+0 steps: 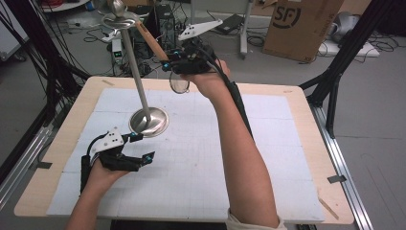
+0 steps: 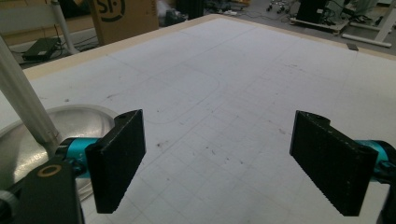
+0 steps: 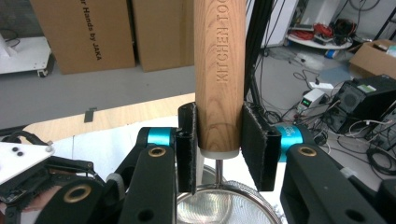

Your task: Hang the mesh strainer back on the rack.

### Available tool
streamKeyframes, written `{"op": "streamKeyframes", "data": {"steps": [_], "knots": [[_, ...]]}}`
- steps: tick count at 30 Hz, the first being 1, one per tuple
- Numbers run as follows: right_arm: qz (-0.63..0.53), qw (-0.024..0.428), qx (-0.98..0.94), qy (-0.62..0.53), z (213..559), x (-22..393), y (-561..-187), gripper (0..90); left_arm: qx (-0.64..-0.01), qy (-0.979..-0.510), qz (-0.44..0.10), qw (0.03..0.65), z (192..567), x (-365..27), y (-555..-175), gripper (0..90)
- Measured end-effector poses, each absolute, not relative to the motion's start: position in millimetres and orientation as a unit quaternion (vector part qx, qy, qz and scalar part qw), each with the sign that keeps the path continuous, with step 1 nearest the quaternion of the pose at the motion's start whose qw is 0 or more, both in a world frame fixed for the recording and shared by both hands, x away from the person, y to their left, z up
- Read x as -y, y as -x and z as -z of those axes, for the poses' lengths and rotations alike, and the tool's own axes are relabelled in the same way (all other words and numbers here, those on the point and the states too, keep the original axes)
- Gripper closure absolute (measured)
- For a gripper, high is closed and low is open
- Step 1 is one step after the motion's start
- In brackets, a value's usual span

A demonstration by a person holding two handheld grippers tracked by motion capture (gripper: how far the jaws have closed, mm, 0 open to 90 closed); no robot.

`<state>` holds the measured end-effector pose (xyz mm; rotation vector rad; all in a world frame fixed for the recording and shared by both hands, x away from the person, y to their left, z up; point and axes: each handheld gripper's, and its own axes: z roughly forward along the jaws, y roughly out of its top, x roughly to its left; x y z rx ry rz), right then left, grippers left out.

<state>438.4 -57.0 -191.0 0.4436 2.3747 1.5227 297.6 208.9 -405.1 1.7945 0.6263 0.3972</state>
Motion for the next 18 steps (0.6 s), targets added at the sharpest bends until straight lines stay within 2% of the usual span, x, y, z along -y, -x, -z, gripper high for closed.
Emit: {"op": "streamKeyframes", "data": {"steps": [18], "knots": [[-0.518, 0.124, -0.831, -0.161, 202.5, 28.4, -448.4, 67.8, -0.263, -0.76, -0.171, 0.569, 402.2, -209.8, -295.8, 18.9]]}}
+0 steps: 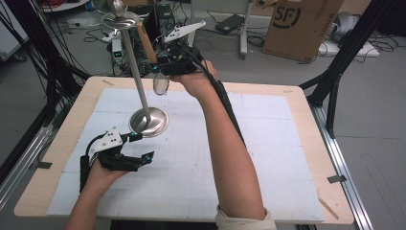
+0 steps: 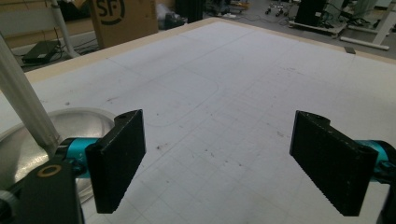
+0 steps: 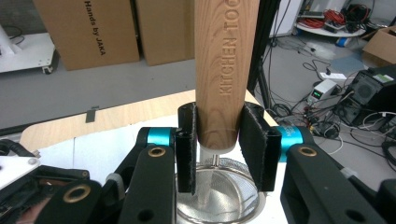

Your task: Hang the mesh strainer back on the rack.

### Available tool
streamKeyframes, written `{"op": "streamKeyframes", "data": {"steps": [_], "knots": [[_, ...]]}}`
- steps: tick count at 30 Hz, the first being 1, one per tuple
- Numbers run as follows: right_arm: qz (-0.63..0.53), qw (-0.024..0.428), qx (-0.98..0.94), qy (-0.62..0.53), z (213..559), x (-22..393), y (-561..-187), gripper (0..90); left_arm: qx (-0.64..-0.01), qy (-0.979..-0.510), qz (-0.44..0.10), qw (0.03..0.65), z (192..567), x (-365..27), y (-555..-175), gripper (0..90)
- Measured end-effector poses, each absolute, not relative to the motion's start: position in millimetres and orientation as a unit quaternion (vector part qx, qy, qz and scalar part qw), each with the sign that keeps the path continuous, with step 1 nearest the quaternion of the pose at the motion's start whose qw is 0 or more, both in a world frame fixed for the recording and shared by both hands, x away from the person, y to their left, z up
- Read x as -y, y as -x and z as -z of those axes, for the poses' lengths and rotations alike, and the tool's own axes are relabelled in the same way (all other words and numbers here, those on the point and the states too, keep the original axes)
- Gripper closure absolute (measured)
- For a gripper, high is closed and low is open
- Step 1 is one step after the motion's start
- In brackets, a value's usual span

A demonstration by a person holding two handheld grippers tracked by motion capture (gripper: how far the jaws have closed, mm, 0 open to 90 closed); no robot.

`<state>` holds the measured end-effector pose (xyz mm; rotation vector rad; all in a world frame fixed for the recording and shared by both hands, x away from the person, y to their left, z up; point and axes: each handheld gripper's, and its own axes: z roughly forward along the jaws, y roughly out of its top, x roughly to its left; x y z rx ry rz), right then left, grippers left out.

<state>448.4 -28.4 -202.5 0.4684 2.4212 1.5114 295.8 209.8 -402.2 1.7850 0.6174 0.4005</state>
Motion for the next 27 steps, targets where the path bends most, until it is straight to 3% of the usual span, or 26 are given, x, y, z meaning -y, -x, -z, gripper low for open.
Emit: {"op": "streamKeyframes", "data": {"steps": [6, 27], "knots": [[-0.514, 0.131, -0.832, -0.164, 202.0, 28.2, -446.6, 58.8, -0.262, -0.76, -0.171, 0.569, 401.5, -209.0, -295.0, 18.8], [-0.517, 0.151, -0.828, -0.155, 199.0, 77.3, -416.7, 43.3, -0.259, -0.765, -0.172, 0.564, 402.2, -208.2, -295.2, 18.9]]}}
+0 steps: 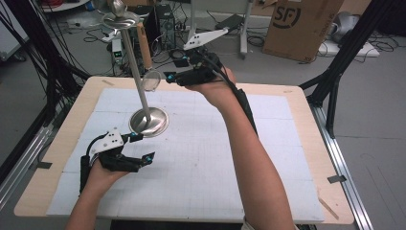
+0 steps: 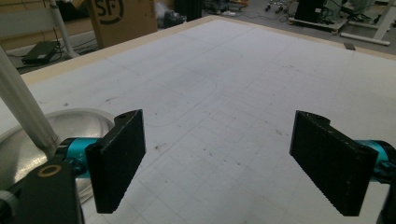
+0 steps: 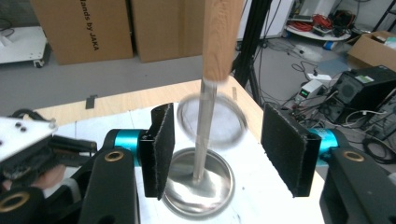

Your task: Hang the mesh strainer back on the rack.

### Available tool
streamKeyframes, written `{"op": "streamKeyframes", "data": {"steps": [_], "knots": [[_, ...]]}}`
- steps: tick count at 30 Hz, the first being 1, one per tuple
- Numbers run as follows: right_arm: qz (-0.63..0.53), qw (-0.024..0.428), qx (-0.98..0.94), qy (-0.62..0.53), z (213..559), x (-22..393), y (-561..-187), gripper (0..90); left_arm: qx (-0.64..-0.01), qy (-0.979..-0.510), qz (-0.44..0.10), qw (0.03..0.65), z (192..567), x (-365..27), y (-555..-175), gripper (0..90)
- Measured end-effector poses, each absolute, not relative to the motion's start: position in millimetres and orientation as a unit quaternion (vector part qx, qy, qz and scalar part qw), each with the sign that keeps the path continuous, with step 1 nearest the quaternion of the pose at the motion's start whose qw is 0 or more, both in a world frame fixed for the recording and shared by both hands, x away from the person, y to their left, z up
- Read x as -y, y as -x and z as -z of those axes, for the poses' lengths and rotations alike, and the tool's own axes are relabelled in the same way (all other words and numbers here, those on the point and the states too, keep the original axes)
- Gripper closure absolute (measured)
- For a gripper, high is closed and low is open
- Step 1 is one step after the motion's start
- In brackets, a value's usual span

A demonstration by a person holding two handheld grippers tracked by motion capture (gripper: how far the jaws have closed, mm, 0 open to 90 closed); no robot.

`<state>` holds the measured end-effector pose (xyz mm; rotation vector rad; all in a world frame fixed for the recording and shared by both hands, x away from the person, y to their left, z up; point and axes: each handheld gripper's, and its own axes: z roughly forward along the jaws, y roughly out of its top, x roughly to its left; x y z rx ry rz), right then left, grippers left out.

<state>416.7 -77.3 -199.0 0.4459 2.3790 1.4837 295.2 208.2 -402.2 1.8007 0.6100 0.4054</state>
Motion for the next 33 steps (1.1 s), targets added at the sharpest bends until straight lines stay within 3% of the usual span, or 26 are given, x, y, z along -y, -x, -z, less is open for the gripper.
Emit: {"op": "streamKeyframes", "data": {"steps": [18, 33], "knots": [[-0.531, 0.158, -0.822, -0.134, 205.2, 121.4, -378.0, 38.1, -0.26, -0.767, -0.175, 0.56, 402.3, -206.7, -294.3, 18.9], [-0.55, 0.156, -0.807, -0.149, 239.5, 164.7, -353.8, 34.9, -0.259, -0.77, -0.173, 0.557, 403.2, -205.4, -294.3, 18.9]]}}
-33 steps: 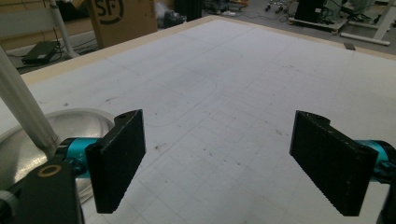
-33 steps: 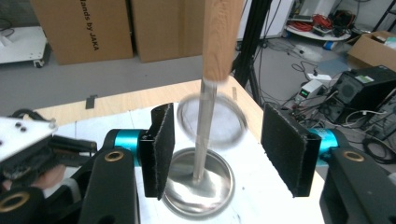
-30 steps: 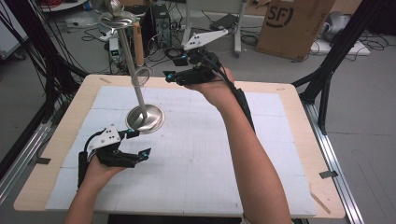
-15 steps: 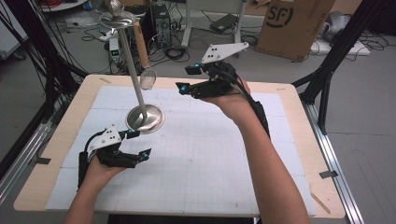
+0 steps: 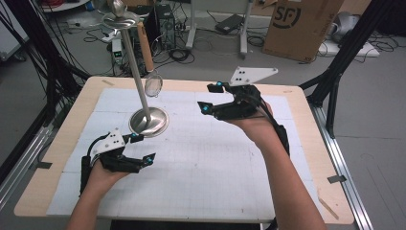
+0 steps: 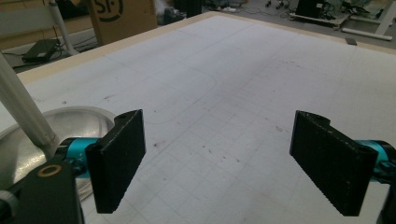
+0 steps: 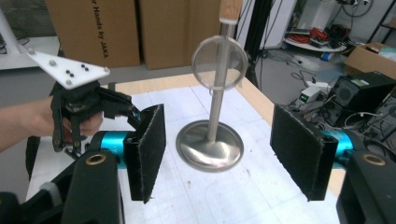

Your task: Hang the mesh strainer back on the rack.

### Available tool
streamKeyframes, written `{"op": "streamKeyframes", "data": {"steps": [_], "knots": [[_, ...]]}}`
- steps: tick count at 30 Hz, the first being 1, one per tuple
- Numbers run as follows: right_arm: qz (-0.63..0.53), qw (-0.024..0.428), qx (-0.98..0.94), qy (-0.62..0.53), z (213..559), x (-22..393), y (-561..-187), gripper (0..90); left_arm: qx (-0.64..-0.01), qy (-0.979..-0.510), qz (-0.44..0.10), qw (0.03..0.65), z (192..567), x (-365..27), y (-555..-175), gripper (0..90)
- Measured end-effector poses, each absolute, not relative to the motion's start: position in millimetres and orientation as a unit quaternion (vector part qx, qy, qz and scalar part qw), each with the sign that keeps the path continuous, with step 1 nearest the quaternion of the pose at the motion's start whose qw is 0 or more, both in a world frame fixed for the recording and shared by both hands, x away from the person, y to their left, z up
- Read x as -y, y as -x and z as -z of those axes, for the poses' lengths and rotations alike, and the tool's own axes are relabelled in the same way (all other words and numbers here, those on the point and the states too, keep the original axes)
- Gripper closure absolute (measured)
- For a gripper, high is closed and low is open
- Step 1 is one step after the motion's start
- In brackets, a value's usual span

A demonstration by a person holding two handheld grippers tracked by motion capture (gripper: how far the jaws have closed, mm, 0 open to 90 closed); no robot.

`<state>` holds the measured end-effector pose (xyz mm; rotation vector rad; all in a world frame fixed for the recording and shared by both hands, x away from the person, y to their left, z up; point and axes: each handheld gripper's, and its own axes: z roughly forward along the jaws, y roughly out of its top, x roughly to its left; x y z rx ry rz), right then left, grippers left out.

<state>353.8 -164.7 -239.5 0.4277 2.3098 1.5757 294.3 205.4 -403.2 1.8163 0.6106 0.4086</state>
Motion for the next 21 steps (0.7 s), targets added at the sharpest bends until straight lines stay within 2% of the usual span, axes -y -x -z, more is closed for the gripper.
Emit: {"op": "streamKeyframes", "data": {"steps": [21], "knots": [[-0.557, 0.157, -0.785, -0.22, 306.1, 218.3, -335.2, 30.9, -0.259, -0.77, -0.17, 0.557, 405.1, -204.3, -294.3, 18.8]]}}
